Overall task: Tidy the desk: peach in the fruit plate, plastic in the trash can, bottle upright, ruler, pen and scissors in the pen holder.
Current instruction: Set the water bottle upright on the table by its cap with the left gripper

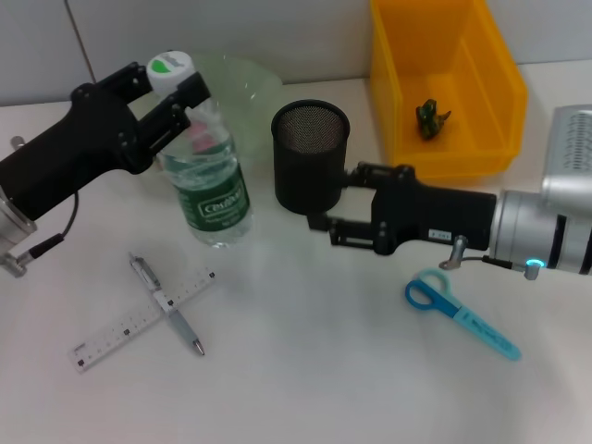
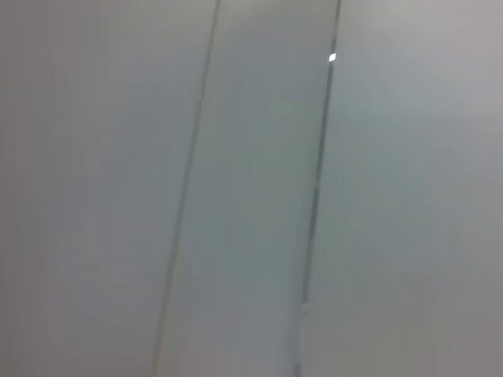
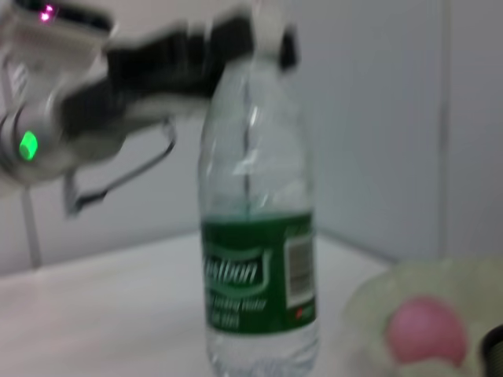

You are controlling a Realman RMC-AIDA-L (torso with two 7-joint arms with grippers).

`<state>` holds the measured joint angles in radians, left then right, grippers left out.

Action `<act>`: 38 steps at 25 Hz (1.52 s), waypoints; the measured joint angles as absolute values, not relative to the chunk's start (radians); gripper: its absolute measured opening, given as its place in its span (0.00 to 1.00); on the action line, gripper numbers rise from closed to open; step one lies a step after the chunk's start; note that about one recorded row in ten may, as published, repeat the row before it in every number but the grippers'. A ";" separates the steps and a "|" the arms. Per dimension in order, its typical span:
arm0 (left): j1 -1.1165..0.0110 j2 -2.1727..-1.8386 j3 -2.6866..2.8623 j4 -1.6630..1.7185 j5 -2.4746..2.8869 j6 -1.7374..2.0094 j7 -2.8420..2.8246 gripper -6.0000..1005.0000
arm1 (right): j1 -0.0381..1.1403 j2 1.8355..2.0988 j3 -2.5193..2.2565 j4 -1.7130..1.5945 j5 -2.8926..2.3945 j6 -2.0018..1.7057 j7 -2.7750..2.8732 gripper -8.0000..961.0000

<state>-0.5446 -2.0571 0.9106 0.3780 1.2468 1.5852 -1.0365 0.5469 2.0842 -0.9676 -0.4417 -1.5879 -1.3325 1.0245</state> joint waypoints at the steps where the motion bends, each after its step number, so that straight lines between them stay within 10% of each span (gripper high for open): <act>1: -0.537 -2.060 0.897 0.378 1.247 1.566 -1.008 0.44 | 0.535 2.084 -0.966 -0.429 -1.534 -1.334 0.991 0.72; 38: -0.537 -2.073 0.756 0.230 1.213 1.401 -0.711 0.45 | 0.471 2.086 -0.885 -0.390 -1.340 -1.379 0.889 0.84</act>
